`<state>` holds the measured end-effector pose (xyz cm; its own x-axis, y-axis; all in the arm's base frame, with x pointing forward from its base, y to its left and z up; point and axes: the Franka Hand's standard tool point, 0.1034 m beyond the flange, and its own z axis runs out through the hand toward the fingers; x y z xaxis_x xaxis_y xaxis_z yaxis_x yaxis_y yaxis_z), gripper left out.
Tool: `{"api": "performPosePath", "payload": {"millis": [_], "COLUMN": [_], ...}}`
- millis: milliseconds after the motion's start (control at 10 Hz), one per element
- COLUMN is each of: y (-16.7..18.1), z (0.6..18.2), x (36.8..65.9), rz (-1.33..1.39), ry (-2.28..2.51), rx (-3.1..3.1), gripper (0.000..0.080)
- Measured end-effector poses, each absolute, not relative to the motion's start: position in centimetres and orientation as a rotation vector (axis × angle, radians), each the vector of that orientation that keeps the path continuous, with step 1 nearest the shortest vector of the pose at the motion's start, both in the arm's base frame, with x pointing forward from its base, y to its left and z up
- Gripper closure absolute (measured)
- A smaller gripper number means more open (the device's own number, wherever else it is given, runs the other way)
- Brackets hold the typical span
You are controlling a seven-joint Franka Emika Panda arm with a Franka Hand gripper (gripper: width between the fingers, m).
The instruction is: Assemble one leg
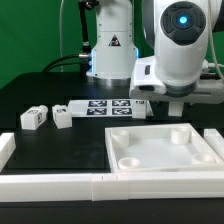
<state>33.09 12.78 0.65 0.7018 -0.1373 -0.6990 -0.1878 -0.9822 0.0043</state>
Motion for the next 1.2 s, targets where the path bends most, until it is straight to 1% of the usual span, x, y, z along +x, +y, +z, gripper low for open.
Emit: {"api": "performPosePath", "payload": {"millis": [100,200,700,800,1000,1100,1200], "y": [12.8,12.8,12.8,12.6,11.9,11.3,11.3], "z": [0.6,0.6,0.6,1.2,5.1,6.5,7.2], "x": [33.1,33.1,33.1,33.1,34.9,36.1,37.5], "rz": [1.156,1.156,1.156,1.177,1.17,1.186,1.16], "ry": [0.271,0.271,0.271,0.25,0.212,0.234,0.234], "rx": [-2.836,-2.836,-2.836,-2.838,-2.857,-2.839,-2.843], "gripper": [0.0349,0.0515,0.051,0.051,0.0509,0.0509,0.0509]}}
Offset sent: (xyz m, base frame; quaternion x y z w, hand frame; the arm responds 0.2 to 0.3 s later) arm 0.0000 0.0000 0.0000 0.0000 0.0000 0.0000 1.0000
